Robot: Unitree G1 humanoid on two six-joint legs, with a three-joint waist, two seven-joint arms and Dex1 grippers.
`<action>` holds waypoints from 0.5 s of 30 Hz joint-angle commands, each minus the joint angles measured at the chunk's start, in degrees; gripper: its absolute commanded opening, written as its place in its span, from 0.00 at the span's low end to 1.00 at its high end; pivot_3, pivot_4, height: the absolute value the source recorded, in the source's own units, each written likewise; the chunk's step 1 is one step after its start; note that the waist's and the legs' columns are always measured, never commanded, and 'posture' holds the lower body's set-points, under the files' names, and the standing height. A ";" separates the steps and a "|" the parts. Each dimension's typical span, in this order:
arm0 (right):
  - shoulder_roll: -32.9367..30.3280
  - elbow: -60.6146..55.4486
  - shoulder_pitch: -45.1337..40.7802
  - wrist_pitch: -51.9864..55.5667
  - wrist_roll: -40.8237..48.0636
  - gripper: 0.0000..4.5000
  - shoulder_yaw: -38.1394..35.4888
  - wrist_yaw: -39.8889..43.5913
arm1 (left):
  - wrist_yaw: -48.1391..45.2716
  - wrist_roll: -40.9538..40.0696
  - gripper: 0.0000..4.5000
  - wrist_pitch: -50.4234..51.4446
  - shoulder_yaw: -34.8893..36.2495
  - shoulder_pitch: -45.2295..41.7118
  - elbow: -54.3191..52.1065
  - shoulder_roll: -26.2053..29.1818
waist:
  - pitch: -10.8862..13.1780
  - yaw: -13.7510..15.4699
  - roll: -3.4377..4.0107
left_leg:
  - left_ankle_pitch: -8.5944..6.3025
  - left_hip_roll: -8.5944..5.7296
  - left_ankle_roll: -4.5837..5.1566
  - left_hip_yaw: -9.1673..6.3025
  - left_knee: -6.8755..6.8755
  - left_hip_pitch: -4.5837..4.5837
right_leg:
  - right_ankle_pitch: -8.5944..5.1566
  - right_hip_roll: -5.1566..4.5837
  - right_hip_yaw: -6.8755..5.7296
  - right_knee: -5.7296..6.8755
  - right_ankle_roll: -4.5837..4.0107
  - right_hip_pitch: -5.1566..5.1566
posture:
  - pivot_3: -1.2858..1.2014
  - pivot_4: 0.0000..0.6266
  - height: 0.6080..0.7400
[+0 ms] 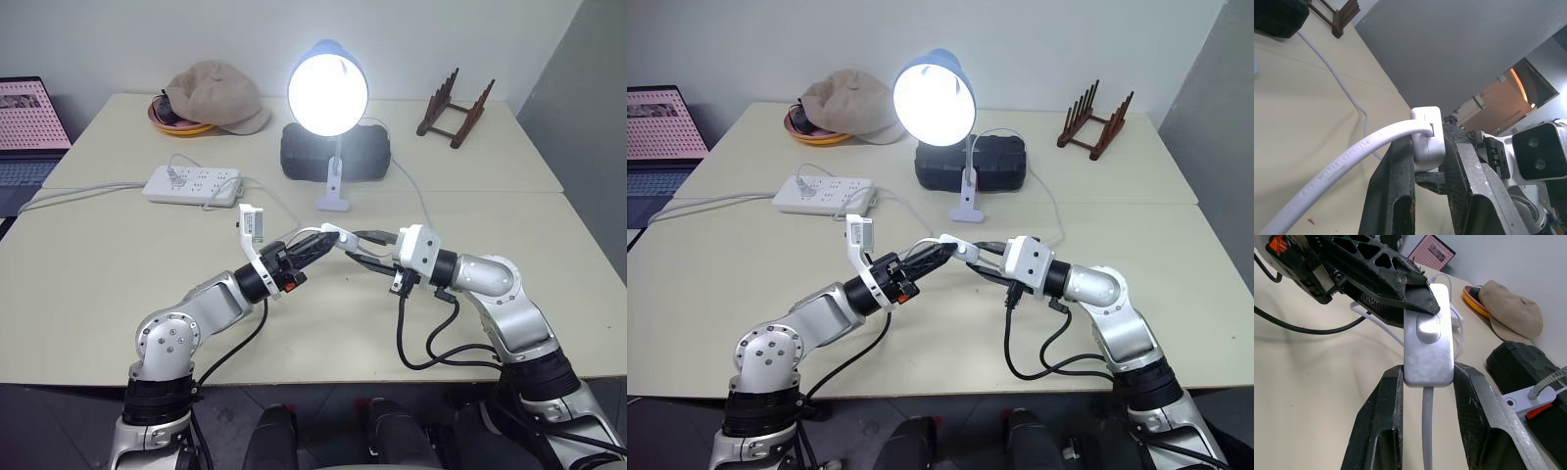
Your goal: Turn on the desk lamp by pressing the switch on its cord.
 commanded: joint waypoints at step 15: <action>4.44 23.04 -11.23 -7.40 -3.48 0.24 3.02 1.68 | -8.20 3.05 0.99 3.98 10.36 10.22 -16.66 26.09 | 0.06 -0.70 -0.08 | 0.00 0.02 0.00 -0.02 -0.04 0.01 | -0.16 0.00 -0.02 0.00 -0.30 -0.05 | 0.52 0.24 1.00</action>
